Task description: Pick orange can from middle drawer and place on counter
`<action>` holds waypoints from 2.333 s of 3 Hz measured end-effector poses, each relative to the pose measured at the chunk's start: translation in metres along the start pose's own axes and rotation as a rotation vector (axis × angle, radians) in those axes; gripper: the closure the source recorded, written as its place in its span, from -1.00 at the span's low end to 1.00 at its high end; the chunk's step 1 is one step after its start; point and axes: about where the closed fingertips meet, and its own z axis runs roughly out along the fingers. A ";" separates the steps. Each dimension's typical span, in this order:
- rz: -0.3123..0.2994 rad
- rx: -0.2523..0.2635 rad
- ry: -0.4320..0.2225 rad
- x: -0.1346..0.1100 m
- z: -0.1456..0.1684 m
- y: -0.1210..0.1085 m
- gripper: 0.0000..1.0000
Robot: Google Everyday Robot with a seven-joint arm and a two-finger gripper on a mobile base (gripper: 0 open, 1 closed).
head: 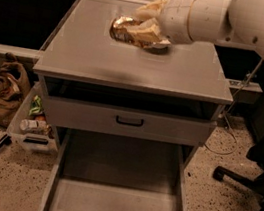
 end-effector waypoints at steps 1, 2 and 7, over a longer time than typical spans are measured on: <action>0.008 0.012 0.012 0.027 0.039 -0.028 1.00; 0.088 -0.018 0.016 0.069 0.070 -0.017 1.00; 0.191 -0.092 -0.003 0.107 0.090 0.026 -0.25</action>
Offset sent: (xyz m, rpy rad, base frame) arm 0.1070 0.0025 -0.1266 0.0535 0.1983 -0.0485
